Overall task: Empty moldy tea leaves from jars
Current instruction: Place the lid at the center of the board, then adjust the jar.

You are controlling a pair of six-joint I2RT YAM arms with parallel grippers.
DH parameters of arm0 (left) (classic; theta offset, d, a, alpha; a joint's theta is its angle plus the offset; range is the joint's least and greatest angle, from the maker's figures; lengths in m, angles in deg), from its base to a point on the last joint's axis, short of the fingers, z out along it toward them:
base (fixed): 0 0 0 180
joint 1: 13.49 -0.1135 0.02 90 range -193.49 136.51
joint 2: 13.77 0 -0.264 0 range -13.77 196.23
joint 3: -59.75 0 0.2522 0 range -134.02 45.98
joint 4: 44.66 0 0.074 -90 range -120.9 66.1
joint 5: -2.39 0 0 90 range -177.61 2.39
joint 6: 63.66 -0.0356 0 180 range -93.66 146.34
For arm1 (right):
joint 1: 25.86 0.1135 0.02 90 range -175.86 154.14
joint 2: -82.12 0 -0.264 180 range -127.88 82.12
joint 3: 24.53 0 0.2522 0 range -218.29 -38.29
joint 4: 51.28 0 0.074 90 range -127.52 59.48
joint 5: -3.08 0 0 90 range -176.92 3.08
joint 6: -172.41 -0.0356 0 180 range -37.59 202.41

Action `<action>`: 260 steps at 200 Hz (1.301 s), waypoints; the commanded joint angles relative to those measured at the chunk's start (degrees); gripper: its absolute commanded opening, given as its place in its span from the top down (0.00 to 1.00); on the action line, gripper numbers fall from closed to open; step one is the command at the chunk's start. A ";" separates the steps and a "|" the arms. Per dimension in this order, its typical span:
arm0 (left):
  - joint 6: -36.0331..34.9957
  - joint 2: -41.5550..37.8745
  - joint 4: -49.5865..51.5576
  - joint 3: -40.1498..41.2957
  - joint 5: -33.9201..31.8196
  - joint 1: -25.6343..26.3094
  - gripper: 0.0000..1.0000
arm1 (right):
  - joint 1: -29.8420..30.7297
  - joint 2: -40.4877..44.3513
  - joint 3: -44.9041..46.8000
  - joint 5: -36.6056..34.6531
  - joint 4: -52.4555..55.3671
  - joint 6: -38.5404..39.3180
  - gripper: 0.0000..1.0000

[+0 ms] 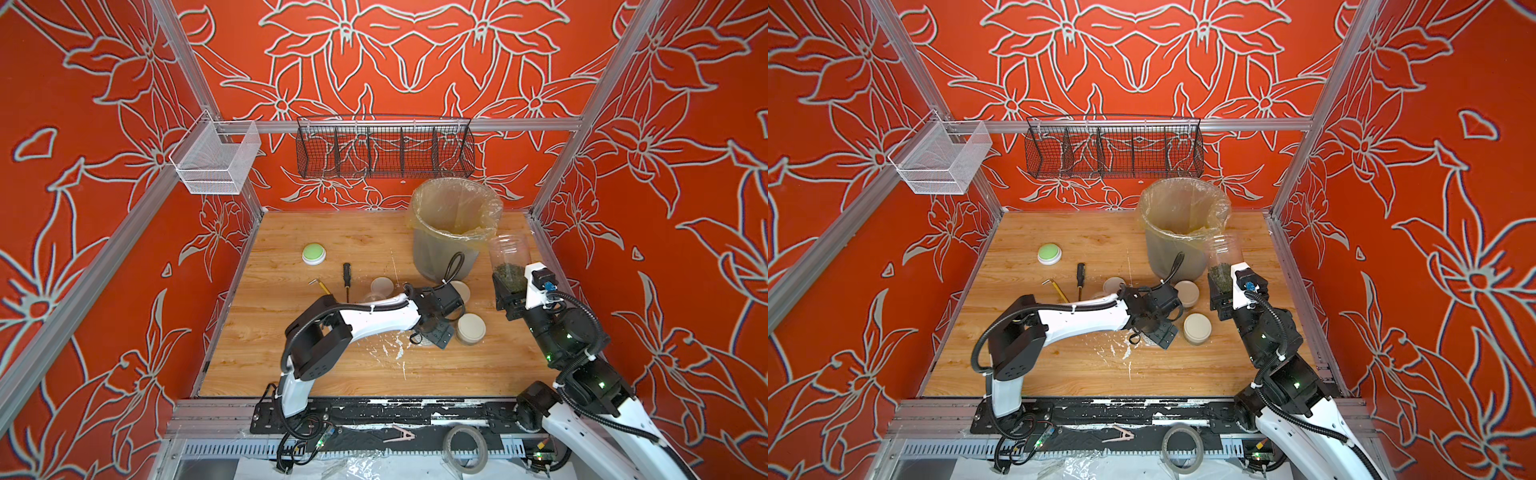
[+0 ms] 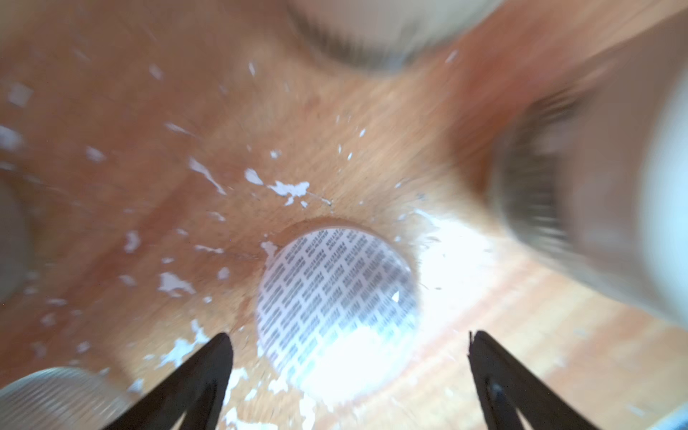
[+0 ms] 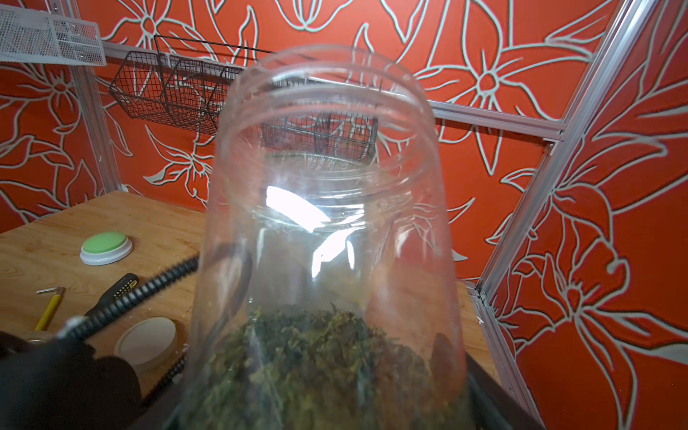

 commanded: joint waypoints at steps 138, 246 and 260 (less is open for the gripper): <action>1.86 -32.70 -15.63 -3.50 29.86 -11.28 0.00 | 0.06 -13.76 -9.69 31.60 -5.03 -3.15 0.60; 7.04 -29.87 -22.01 -4.95 29.91 -13.47 0.01 | 0.13 -13.98 -7.65 44.79 -13.27 -4.70 0.60; 8.28 -29.23 -23.02 -5.13 31.22 -13.57 0.01 | 0.22 -14.05 -7.49 45.02 -13.68 -4.88 0.60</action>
